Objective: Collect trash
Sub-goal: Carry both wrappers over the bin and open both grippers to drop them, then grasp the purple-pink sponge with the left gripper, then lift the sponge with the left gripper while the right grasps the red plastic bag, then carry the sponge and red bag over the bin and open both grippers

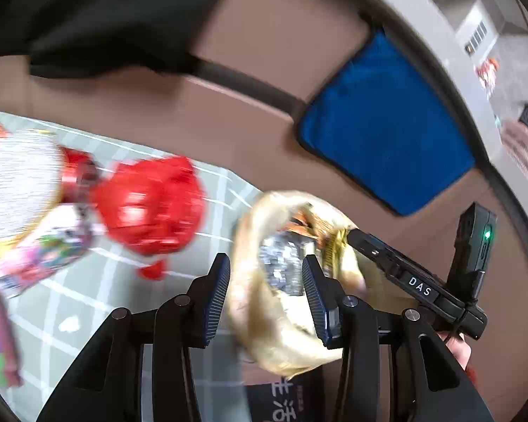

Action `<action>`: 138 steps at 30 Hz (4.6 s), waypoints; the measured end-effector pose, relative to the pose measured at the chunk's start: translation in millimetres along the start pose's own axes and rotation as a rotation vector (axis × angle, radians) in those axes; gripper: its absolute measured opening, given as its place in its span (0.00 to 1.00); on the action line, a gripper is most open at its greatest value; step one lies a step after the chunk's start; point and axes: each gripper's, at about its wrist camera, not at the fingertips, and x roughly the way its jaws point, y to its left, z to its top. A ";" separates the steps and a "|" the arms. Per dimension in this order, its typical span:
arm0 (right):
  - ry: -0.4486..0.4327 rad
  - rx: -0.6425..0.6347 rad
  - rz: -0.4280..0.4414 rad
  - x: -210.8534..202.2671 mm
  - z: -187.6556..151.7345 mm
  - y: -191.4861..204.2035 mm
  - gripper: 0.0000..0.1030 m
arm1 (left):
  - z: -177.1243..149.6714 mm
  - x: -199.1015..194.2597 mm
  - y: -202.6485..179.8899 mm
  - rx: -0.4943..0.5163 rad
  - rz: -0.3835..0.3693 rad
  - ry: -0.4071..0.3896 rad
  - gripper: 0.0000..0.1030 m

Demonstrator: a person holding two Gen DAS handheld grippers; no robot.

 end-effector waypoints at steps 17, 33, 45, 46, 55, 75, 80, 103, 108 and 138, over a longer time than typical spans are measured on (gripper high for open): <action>-0.153 -0.208 0.119 -80.2 2.8 132.8 0.52 | -17.0 -196.9 124.0 -0.147 0.284 -0.390 0.43; 0.015 -0.305 0.211 -27.4 -32.1 191.3 0.52 | -70.6 -107.7 228.2 -0.456 0.259 -0.079 0.43; 0.083 -0.251 0.217 4.5 -43.5 166.3 0.52 | -49.8 -70.7 213.8 -0.411 0.341 -0.084 0.58; 0.084 -0.260 0.213 6.0 -44.7 166.5 0.52 | -48.6 -69.6 212.9 -0.402 0.348 -0.078 0.59; 0.036 -0.307 0.159 29.2 -22.9 179.5 0.52 | -48.7 -79.6 203.5 -0.305 0.323 -0.036 0.46; 0.155 -0.012 0.173 137.8 3.4 160.5 0.73 | -47.0 -140.2 203.3 -0.148 0.382 -0.151 0.33; 0.162 -0.066 0.224 129.7 -0.4 173.5 0.53 | -53.0 -133.7 203.0 -0.162 0.388 -0.124 0.33; -0.192 -0.354 0.155 -81.0 6.1 187.2 0.48 | -18.3 -185.0 43.8 0.125 0.365 -0.383 0.32; -0.268 -0.346 0.109 -127.1 9.6 162.1 0.48 | -10.6 -180.0 -6.7 0.204 0.299 -0.412 0.32; -0.329 -0.186 -0.076 -179.2 -1.5 33.0 0.48 | -5.3 -49.7 -116.3 0.313 0.115 -0.248 0.32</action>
